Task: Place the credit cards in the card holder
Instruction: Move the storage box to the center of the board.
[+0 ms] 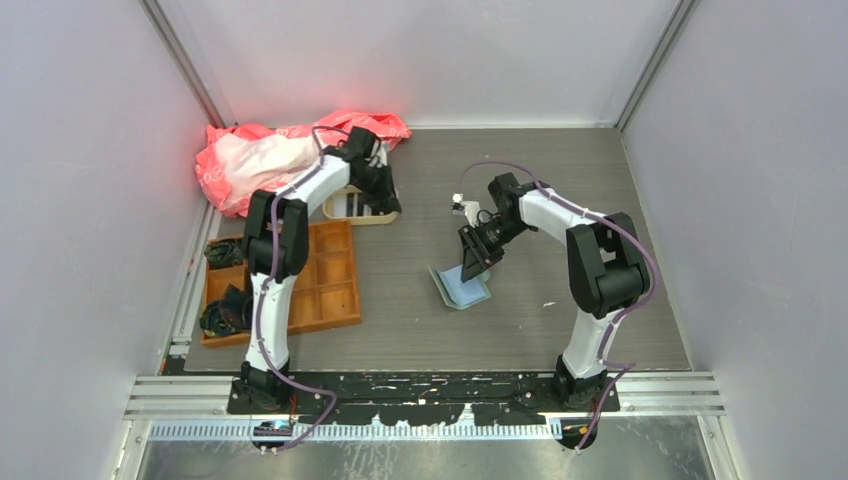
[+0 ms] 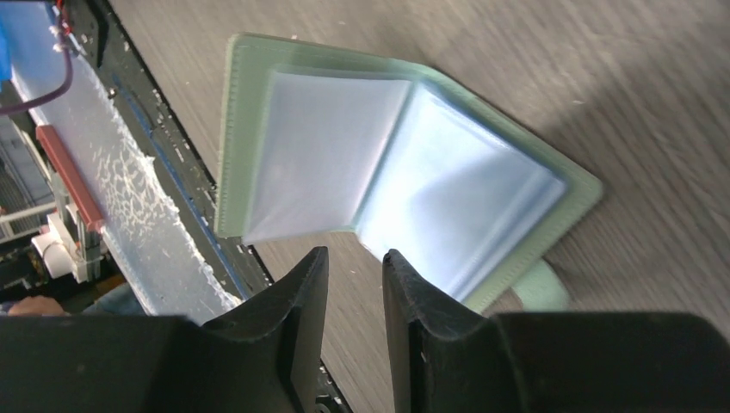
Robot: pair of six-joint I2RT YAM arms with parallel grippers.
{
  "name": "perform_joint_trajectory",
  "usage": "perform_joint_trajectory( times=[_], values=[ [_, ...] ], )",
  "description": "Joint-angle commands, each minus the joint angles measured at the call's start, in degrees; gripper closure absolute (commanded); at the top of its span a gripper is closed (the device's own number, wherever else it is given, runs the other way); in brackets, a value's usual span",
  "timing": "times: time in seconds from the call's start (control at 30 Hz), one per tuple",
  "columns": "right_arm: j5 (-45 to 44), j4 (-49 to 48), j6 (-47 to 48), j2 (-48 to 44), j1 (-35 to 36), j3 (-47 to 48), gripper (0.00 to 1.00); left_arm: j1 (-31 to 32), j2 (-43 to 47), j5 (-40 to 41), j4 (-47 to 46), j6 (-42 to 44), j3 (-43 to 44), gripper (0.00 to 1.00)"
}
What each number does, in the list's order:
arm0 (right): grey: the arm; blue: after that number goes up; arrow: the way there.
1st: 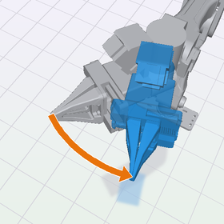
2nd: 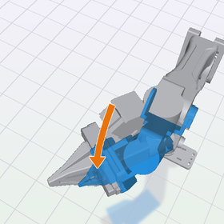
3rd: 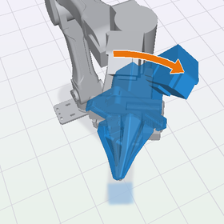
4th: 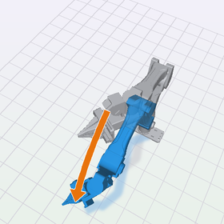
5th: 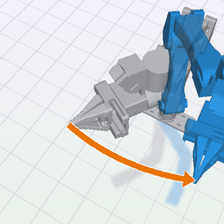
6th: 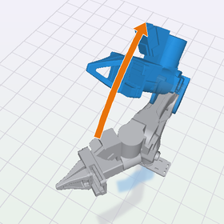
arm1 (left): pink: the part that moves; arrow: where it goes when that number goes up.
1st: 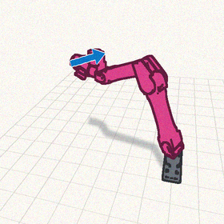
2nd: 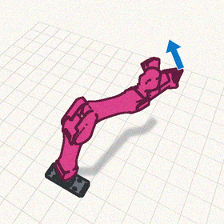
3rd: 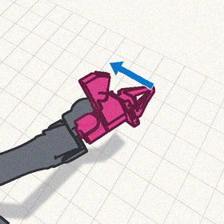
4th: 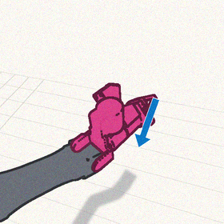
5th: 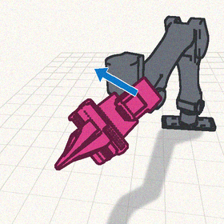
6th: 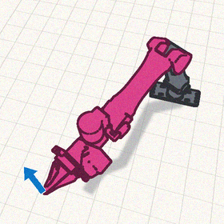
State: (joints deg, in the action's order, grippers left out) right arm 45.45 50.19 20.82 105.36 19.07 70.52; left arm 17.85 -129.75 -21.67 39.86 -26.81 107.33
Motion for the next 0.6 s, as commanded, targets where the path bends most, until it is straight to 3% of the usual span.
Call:
perform_joint_trajectory(
  times=[0.0,0.33,0.57],
  values=[
    [-3.72,-2.77,-2.25,-1.89,-0.87,-0.50,0.65,6.41,6.70,-5.56,-5.25,-7.05,-5.36,0.85],
    [-5.28,-4.82,-4.79,-1.69,-0.89,-1.64,0.68,14.15,12.24,-1.73,-14.06,-14.55,-16.77,0.81],
    [-1.37,-4.22,-3.19,-3.10,-0.89,-2.30,0.68,16.67,19.12,1.96,-18.95,-16.73,-21.44,0.72]
  ],
)
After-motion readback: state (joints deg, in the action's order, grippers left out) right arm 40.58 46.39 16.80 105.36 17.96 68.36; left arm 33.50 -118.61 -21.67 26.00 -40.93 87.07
